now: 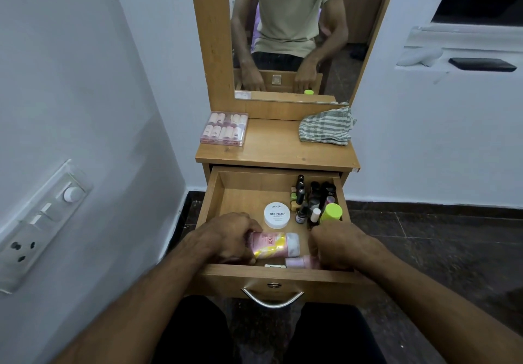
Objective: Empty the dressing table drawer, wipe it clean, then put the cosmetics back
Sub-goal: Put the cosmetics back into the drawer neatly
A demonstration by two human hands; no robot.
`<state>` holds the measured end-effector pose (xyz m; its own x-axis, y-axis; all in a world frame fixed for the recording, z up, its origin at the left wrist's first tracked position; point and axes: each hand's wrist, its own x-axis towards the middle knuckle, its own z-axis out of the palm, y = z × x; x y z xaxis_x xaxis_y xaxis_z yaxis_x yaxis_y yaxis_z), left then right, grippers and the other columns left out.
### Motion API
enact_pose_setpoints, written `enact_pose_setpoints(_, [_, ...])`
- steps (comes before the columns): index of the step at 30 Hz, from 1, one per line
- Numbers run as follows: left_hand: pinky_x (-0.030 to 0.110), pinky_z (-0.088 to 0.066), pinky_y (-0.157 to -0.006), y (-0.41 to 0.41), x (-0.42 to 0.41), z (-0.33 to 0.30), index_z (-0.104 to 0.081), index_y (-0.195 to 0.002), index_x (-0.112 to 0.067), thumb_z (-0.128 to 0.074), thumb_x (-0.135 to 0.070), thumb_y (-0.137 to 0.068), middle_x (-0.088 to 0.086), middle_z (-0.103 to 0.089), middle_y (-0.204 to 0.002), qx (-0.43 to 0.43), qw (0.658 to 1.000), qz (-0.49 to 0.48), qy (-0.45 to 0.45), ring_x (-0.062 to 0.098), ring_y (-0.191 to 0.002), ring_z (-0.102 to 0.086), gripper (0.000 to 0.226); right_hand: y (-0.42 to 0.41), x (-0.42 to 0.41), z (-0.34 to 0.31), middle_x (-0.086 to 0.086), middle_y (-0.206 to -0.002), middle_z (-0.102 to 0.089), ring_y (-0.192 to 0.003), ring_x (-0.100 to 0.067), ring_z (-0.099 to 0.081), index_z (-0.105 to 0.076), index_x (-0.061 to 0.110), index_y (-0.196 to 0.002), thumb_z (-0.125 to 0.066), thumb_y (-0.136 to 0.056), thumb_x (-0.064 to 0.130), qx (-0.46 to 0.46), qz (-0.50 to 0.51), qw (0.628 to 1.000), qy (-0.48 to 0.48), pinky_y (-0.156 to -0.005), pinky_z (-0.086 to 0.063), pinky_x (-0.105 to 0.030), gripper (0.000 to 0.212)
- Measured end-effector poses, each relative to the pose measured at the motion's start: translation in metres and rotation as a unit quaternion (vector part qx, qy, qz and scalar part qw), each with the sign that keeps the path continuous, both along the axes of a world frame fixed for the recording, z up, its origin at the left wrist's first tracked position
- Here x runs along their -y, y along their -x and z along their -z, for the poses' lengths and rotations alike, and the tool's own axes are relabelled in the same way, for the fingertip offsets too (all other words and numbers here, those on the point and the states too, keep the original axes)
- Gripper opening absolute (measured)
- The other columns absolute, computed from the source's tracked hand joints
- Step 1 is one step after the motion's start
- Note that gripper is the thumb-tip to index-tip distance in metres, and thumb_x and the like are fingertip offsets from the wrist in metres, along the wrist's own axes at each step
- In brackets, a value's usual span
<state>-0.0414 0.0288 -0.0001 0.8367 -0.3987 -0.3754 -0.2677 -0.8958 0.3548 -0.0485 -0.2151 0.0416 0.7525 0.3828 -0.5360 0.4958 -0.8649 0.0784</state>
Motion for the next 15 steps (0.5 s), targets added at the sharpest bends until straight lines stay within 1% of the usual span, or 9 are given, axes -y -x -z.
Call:
enact_pose_setpoints(2, [0.036,-0.049,-0.096,0.0,0.0,0.0,-0.054,-0.14,-0.03,-0.081,-0.047,-0.074,-0.009,-0.056,-0.126,-0.007,1.0,-0.003,0.002,0.013,-0.109,-0.052,0.074,-0.001,-0.001,0.001,-0.006,-0.104,-0.072,-0.094,-0.021,-0.067,-0.074,0.016,-0.11,-0.071,-0.091,0.032,0.002,-0.002,1.0,0.008,-0.082,-0.059,-0.039,0.025])
enact_pose_setpoints(6, [0.034,-0.049,-0.095,0.001,0.0,0.0,-0.054,-0.141,-0.03,-0.082,-0.046,-0.074,-0.009,-0.055,-0.126,-0.014,1.0,-0.01,0.008,0.012,-0.108,-0.052,0.073,-0.003,-0.003,0.001,-0.006,-0.104,-0.071,-0.094,-0.021,-0.067,-0.072,0.014,-0.112,-0.071,-0.091,0.032,0.003,-0.007,1.0,0.028,-0.083,-0.059,-0.039,0.028])
enact_pose_setpoints(8, [0.032,-0.048,-0.093,0.001,0.0,0.001,-0.055,-0.141,-0.029,-0.081,-0.045,-0.075,-0.009,-0.055,-0.126,-0.014,1.0,-0.01,0.009,0.012,-0.108,-0.052,0.074,-0.003,-0.004,0.0,-0.005,-0.098,-0.069,-0.09,-0.021,-0.066,-0.071,0.012,-0.109,-0.072,-0.09,0.031,0.003,-0.011,0.999,0.045,-0.08,-0.059,-0.038,0.027])
enact_pose_setpoints(10, [0.032,-0.047,-0.096,0.001,0.0,0.0,-0.051,-0.145,-0.027,-0.082,-0.044,-0.075,-0.007,-0.054,-0.13,-0.019,1.0,-0.011,0.008,0.014,-0.111,-0.051,0.078,-0.005,-0.008,-0.003,-0.005,-0.094,-0.067,-0.087,-0.022,-0.065,-0.069,0.012,-0.104,-0.073,-0.088,0.025,0.021,-0.014,0.998,0.05,-0.078,-0.059,-0.037,0.022])
enact_pose_setpoints(12, [0.036,-0.046,-0.103,-0.001,-0.002,-0.004,-0.043,-0.15,-0.025,-0.084,-0.043,-0.074,-0.005,-0.051,-0.139,-0.035,0.999,-0.024,0.012,0.017,-0.12,-0.051,0.088,-0.011,-0.015,-0.007,-0.006,-0.102,-0.069,-0.091,-0.023,-0.065,-0.068,0.013,-0.11,-0.071,-0.088,0.019,0.067,-0.005,0.998,0.015,-0.077,-0.058,-0.039,0.023])
enact_pose_setpoints(13, [0.037,-0.045,-0.106,-0.003,-0.004,-0.008,-0.04,-0.152,-0.024,-0.084,-0.041,-0.075,-0.005,-0.048,-0.142,-0.045,0.998,-0.035,0.016,0.018,-0.125,-0.05,0.09,-0.015,-0.021,-0.009,-0.006,-0.104,-0.069,-0.089,-0.023,-0.064,-0.068,0.014,-0.113,-0.068,-0.089,0.017,0.098,0.0,0.995,-0.01,-0.075,-0.057,-0.038,0.023])
enact_pose_setpoints(14, [0.038,-0.044,-0.107,-0.005,-0.006,-0.011,-0.039,-0.153,-0.024,-0.084,-0.037,-0.077,-0.005,-0.047,-0.144,-0.05,0.997,-0.049,0.022,0.018,-0.128,-0.048,0.089,-0.021,-0.029,-0.011,-0.007,-0.105,-0.068,-0.086,-0.024,-0.062,-0.068,0.016,-0.114,-0.066,-0.091,0.017,0.125,0.002,0.991,-0.035,-0.071,-0.054,-0.038,0.024])
enact_pose_setpoints(15, [0.037,-0.044,-0.108,-0.008,-0.008,-0.016,-0.039,-0.152,-0.024,-0.082,-0.033,-0.08,-0.005,-0.047,-0.146,-0.046,0.997,-0.064,0.028,0.018,-0.13,-0.048,0.084,-0.026,-0.038,-0.012,-0.007,-0.109,-0.068,-0.088,-0.026,-0.062,-0.068,0.019,-0.117,-0.064,-0.092,0.018,0.143,0.003,0.988,-0.062,-0.07,-0.051,-0.037,0.025])
